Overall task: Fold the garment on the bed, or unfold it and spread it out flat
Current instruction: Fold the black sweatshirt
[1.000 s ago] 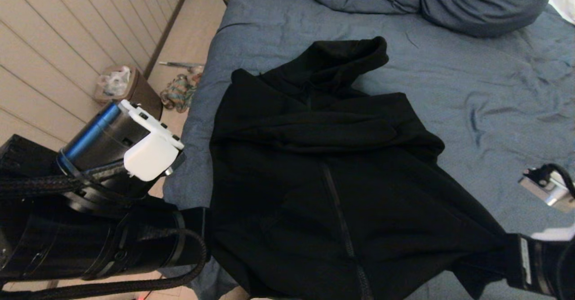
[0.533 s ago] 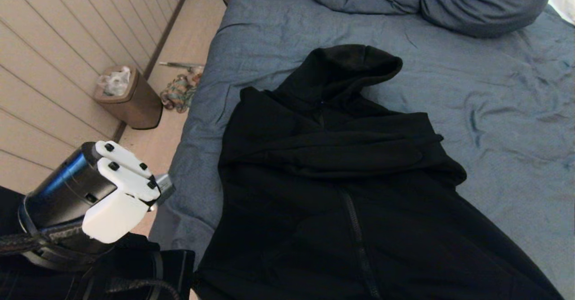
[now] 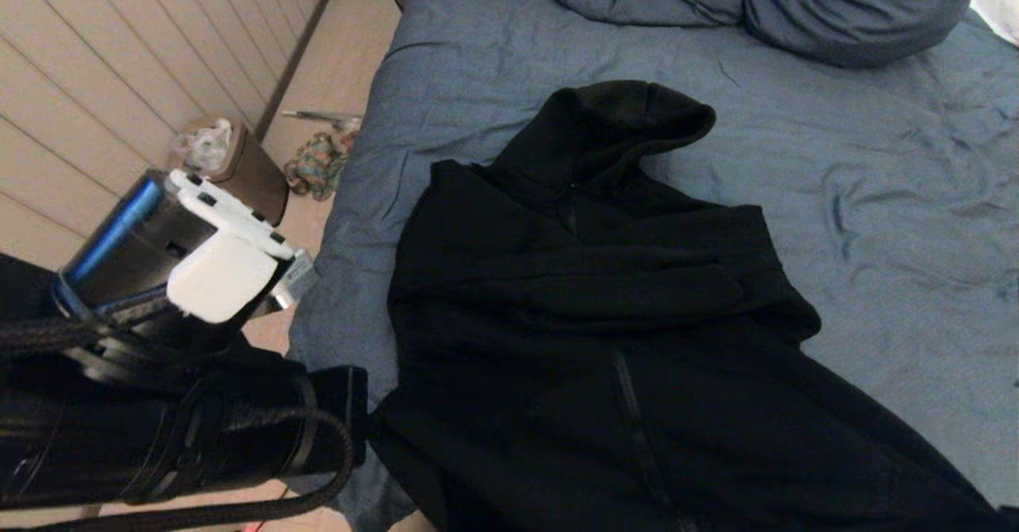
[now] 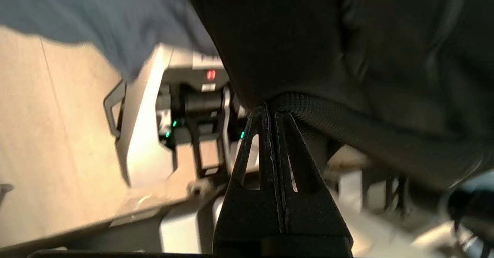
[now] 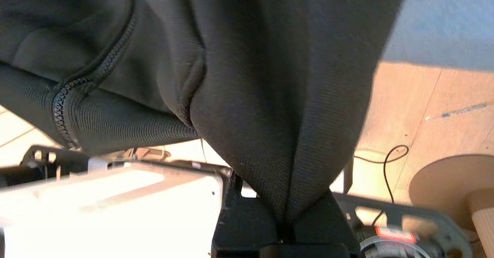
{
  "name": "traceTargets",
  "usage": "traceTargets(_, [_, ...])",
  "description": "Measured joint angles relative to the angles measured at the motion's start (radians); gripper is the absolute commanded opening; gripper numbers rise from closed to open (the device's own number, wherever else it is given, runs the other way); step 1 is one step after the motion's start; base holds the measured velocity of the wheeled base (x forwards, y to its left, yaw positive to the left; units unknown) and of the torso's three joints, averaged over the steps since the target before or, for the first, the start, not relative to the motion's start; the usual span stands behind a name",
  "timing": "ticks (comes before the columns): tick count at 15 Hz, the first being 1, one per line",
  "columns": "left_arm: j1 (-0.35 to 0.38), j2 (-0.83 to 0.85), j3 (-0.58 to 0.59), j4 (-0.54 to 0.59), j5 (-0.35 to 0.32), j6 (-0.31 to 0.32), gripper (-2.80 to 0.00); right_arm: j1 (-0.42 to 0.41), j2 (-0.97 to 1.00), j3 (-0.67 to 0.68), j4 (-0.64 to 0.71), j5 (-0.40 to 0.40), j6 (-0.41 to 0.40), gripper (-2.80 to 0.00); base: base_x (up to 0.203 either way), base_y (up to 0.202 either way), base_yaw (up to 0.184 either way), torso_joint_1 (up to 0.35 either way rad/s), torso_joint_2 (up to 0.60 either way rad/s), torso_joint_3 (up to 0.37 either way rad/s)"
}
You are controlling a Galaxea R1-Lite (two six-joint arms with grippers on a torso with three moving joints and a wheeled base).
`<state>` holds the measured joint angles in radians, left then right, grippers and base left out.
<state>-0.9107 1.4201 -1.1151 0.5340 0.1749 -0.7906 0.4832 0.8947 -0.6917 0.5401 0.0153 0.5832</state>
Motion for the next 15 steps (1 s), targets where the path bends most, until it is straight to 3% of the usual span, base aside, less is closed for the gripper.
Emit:
traceTargets(4, [0.111, 0.122, -0.179, -0.001, -0.05, 0.027, -2.8, -0.056, 0.169, -0.027, -0.137, -0.003, -0.012, -2.8, 0.0, 0.0, 0.0, 0.0, 0.0, 0.0])
traceTargets(8, [0.238, 0.287, -0.465, 0.018, -0.108, 0.068, -2.8, -0.229, 0.388, -0.111, -0.32, 0.002, -0.043, -2.8, 0.0, 0.0, 0.0, 0.0, 0.0, 0.0])
traceTargets(11, [0.318, 0.447, -0.72, 0.089, -0.136, 0.095, -2.8, -0.336, 0.546, -0.246, -0.37, 0.009, -0.048, -2.8, 0.0, 0.0, 0.0, 0.0, 0.0, 0.0])
traceTargets(13, [0.357, 0.543, -0.795, 0.082, -0.159, 0.137, -2.8, -0.389, 0.629, -0.31, -0.376, 0.011, -0.05, -2.8, 0.0, 0.0, 0.0, 0.0, 0.0, 0.0])
traceTargets(15, [0.381, 0.609, -0.815, 0.022, -0.164, 0.141, -2.8, -0.423, 0.696, -0.352, -0.376, 0.011, -0.049, -2.8, 0.0, 0.0, 0.0, 0.0, 0.0, 0.0])
